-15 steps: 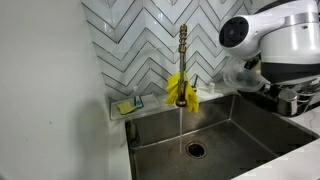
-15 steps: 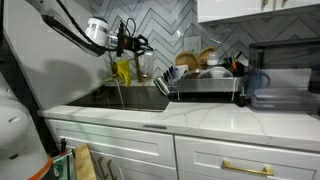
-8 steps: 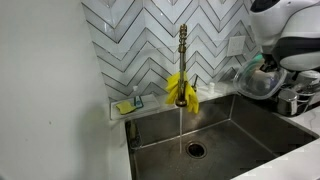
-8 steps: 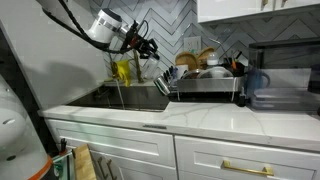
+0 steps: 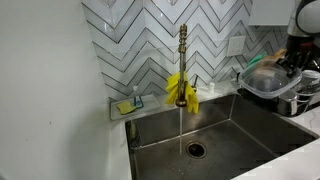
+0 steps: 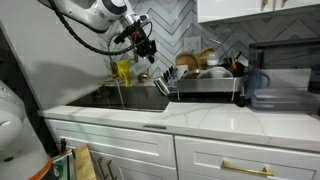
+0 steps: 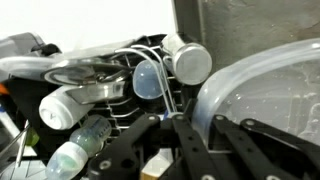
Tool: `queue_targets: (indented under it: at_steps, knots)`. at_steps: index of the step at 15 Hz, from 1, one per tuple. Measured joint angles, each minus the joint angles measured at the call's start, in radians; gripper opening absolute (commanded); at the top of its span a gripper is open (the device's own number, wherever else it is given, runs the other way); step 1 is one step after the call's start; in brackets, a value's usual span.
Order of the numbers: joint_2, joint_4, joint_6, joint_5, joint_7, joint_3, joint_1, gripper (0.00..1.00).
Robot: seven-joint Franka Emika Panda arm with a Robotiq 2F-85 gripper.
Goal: Put the lunchbox under the running water, pour the water out of the lunchbox into the sink and then close the tap
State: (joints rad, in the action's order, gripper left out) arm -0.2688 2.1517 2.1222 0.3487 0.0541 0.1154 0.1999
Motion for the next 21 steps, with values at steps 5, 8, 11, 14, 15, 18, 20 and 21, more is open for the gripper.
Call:
queue_targets:
  at_steps: [5, 8, 11, 14, 15, 18, 20, 21]
  knots:
    - [-0.089, 0.059, -0.052, -0.26, -0.08, -0.08, -0.045, 0.07]
    - [-0.102, 0.077, -0.052, -0.283, -0.082, -0.087, -0.049, 0.02]
    - [-0.097, 0.074, -0.061, -0.283, -0.088, -0.081, -0.052, 0.02]
    - [-0.079, 0.071, -0.098, -0.297, -0.142, -0.104, -0.075, 0.02]
    - [-0.072, 0.068, -0.114, -0.311, -0.186, -0.125, -0.084, 0.02]
    - [-0.051, 0.045, -0.141, -0.327, -0.333, -0.202, -0.125, 0.02]
    - [-0.035, 0.031, -0.142, -0.338, -0.428, -0.254, -0.154, 0.02]
    - [-0.027, 0.026, -0.142, -0.348, -0.475, -0.277, -0.167, 0.02]
